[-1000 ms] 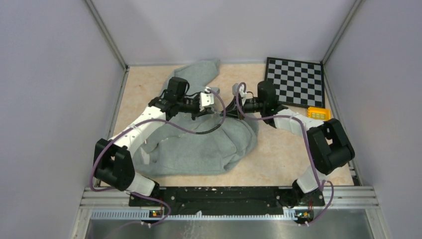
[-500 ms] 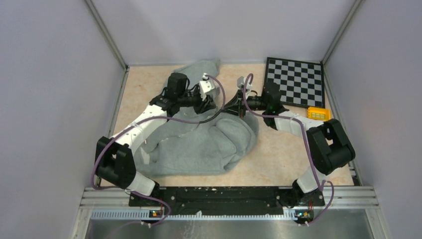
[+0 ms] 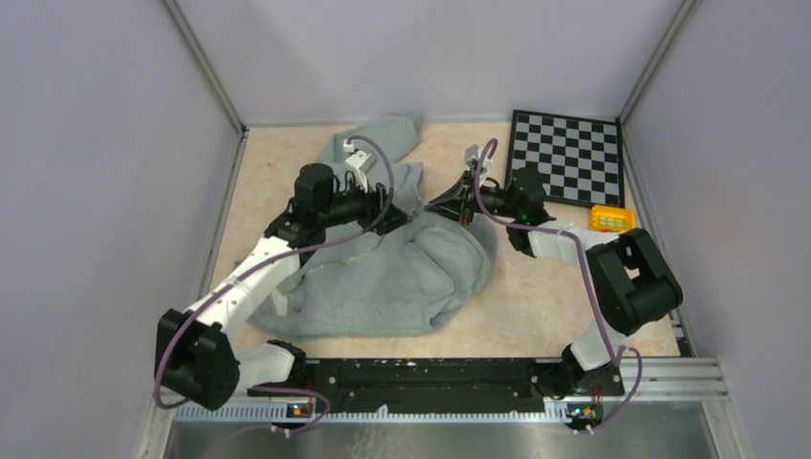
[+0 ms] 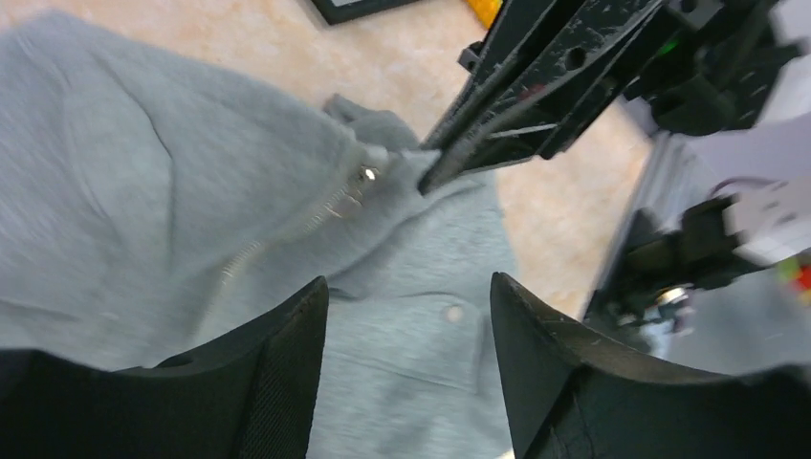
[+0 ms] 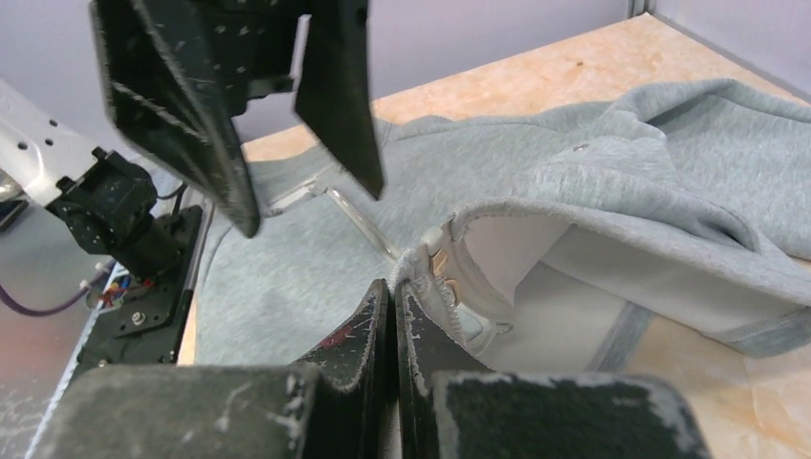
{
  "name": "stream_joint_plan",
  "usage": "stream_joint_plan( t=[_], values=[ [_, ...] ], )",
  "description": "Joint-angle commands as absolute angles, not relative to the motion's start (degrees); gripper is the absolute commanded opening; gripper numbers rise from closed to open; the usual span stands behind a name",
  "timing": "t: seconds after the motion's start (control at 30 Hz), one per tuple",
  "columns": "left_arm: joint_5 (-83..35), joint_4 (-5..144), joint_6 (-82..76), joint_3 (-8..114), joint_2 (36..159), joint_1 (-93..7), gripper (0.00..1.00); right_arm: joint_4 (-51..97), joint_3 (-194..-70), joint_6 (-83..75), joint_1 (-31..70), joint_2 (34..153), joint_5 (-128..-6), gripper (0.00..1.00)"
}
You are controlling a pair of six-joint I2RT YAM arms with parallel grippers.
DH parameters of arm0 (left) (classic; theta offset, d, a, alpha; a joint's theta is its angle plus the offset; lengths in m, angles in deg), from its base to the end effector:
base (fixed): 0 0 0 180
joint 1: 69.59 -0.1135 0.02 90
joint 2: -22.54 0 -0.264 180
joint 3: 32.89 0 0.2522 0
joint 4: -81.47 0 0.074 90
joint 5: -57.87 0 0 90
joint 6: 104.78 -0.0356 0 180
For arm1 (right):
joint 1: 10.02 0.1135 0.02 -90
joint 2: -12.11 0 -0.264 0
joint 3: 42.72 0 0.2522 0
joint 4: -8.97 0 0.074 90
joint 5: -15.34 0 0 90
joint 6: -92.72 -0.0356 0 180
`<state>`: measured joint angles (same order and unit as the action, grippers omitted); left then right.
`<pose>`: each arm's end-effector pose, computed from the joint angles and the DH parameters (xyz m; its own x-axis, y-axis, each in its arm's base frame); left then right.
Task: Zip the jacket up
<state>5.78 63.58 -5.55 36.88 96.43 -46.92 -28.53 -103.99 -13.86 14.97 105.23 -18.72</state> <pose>0.2619 -0.1331 0.3108 -0.4744 0.0610 -0.8782 0.7635 0.5251 -0.3760 0.2976 0.1712 0.2533 -0.1952 0.0853 -0.9770 -0.9684 0.1408 0.2058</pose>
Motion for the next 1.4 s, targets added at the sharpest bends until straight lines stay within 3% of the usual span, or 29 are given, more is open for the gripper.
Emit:
stream_joint_plan(
  t=[0.0, 0.17, 0.33, 0.5, 0.83, 1.37],
  values=[
    [2.85, 76.18, 22.71, 27.87, 89.86, -47.61, 0.65, -38.33, -103.60, -19.31, 14.88, 105.37, -22.34, 0.00],
    [3.23, 103.04, 45.32, 13.96, 89.02, -47.71, 0.54, -40.05, -103.06, -24.47, 15.31, 105.01, -24.99, 0.00],
    [0.05, 132.60, 58.92, 5.39, 96.85, -47.67, 0.42, -43.39, -102.90, -30.33, 15.74, 105.34, -24.90, 0.00],
    [-2.50, 151.05, 62.44, 3.18, 106.34, -47.60, 0.45, -41.71, -103.12, -30.48, 16.68, 104.93, -26.04, 0.00],
    [-6.77, 158.66, 63.31, 1.01, 113.21, -46.86, 0.57, -38.88, -104.12, -28.82, 17.83, 104.79, -26.90, 0.00],
    [-7.51, 170.40, 71.33, 8.79, 127.21, -44.05, 0.56, -37.37, -105.26, -27.27, 18.11, 104.85, -26.78, 0.00]
  ],
)
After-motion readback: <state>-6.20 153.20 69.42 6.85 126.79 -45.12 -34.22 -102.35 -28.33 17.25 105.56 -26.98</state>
